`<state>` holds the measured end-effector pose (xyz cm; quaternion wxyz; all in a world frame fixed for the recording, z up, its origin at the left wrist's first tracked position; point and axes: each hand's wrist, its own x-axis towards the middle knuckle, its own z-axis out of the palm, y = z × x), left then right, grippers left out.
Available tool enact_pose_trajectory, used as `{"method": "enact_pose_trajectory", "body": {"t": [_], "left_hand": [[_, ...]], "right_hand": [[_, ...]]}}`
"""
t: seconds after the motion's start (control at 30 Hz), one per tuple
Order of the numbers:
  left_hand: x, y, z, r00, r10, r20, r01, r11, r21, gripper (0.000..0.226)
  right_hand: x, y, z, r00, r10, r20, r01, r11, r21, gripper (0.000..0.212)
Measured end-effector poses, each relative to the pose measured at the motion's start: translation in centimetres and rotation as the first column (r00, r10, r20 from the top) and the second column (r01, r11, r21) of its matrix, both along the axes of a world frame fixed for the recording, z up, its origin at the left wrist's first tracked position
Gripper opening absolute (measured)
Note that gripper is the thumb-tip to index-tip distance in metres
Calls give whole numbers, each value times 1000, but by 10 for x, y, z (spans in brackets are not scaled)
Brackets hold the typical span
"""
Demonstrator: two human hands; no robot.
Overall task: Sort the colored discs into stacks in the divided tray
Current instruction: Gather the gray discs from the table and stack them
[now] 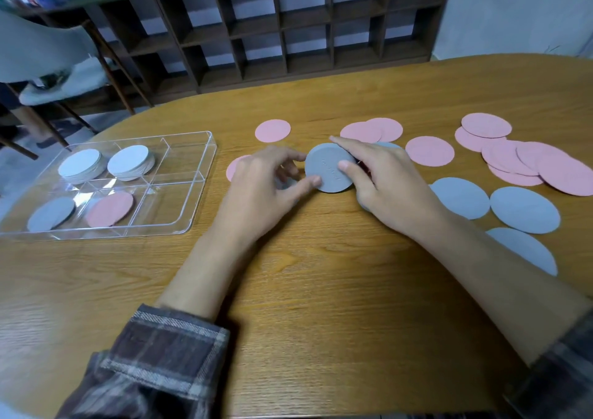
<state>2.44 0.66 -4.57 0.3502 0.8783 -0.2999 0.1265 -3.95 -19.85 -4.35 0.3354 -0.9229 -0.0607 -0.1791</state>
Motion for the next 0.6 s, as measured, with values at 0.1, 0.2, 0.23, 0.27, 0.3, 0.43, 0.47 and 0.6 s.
{"method": "enact_pose_trajectory", "body": {"t": [0.1,0.2,0.23,0.27,0.3,0.43,0.47,0.6], "left_hand": [[6,14,0,998,-55,-36,62,973,224,40],[7,22,4,989,-102,-108,125,964,235,40],[7,23,6,988,-104,-116,129,962,240,39],[8,23,7,988,-102,-119,130,959,251,39],[8,24,8,988,-100,-121,129,957,260,39],[7,25,12,990,-97,-100,119,960,253,33],[7,25,12,992,-92,-90,112,962,248,31],[1,22,11,996,-73,-52,82,979,188,10]], "right_hand": [[0,-2,0,1000,-17,15,17,1000,15,36],[-2,-3,3,1000,-26,-4,26,999,33,33],[-3,-3,3,1000,-24,-8,25,999,36,33],[-3,-2,3,1000,-21,-10,21,999,35,32],[-3,-2,3,1000,-17,-9,17,999,33,32],[-3,0,5,1000,-17,-17,17,999,34,32],[-3,0,6,1000,-15,-20,16,999,36,32],[-3,0,6,1000,-21,-23,22,999,42,32]]}}
